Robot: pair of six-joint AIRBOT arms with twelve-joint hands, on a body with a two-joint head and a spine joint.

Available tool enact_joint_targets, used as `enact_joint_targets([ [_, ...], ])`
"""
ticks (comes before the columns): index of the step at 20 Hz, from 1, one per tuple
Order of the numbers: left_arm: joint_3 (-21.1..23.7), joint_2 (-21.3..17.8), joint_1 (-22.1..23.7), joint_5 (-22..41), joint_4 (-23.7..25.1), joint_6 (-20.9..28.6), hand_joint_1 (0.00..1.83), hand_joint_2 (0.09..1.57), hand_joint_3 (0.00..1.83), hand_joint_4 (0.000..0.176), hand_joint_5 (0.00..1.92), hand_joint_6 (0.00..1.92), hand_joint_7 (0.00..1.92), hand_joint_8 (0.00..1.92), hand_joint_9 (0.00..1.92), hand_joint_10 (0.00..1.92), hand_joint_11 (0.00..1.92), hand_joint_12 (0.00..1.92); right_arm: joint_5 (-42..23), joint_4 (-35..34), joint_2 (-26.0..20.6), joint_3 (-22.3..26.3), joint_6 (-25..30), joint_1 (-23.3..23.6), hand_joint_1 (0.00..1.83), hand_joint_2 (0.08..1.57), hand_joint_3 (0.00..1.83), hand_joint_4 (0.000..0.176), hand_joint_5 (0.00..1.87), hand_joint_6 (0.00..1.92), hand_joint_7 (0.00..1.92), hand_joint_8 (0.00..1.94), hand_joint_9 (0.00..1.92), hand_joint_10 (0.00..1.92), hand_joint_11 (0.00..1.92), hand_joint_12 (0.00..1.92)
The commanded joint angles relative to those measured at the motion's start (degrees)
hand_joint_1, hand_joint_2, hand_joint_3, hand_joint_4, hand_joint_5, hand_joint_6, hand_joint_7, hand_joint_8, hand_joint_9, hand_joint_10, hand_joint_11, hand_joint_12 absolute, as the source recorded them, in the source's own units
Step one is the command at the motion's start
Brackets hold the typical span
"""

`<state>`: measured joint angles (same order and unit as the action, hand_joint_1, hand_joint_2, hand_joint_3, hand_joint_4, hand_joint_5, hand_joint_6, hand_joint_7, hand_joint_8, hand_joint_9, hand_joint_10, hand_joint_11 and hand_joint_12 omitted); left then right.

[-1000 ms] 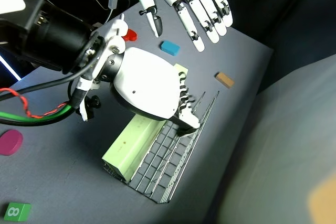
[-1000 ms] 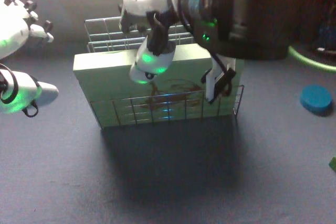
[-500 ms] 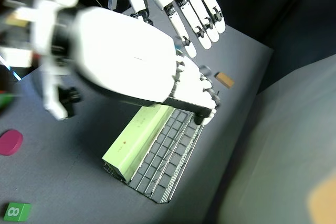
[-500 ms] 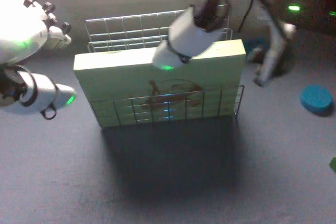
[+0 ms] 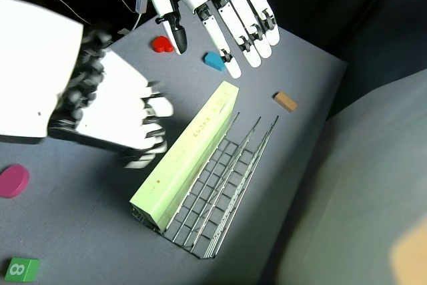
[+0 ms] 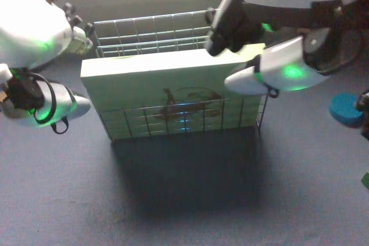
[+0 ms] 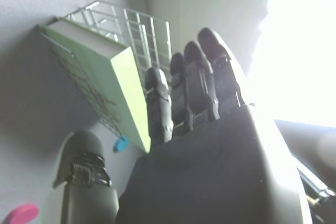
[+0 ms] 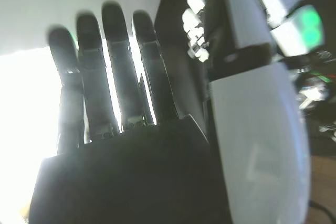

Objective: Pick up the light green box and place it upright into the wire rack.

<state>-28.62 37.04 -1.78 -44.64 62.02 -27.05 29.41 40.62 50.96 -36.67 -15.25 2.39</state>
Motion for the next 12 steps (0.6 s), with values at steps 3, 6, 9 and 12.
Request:
enact_joint_targets([
  [3,0.17,1.16,0.49,0.87,4.24,-0.02,0.38,1.32,0.0,0.0,0.95,0.06,0.93,0.16,0.79,0.58,0.59,1.08,-3.42,0.96,-2.45,1.98,-0.32,0.98,0.83,1.29,0.01,0.175,0.65,1.53,0.72,1.39,0.73,1.78,0.91,1.86],
  [6,0.14,2.71,0.48,0.44,4.23,0.06,0.59,1.31,0.0,0.045,0.53,1.81,0.65,1.66,0.66,1.87,0.75,1.87,-6.05,0.94,-2.7,2.35,-0.08,0.19,0.71,1.27,0.0,0.0,0.92,1.9,0.89,1.9,1.07,1.92,1.31,1.92],
  [9,0.31,4.82,0.34,-0.4,4.05,0.46,0.53,1.3,0.0,0.0,0.69,1.92,0.74,1.91,0.76,1.92,0.85,1.92,-6.65,0.89,-2.73,2.38,0.46,-0.29,0.71,1.3,0.01,0.0,1.03,1.92,1.06,1.94,1.23,1.92,1.49,1.92],
  [12,0.31,6.41,0.07,-1.14,4.06,1.3,0.53,1.32,0.0,0.0,1.1,1.92,1.14,1.92,1.09,1.92,1.14,1.92,-6.62,0.9,-2.84,2.38,0.37,-1.17,0.71,1.41,0.03,0.0,1.15,1.92,1.28,1.94,1.47,1.92,1.7,1.92],
])
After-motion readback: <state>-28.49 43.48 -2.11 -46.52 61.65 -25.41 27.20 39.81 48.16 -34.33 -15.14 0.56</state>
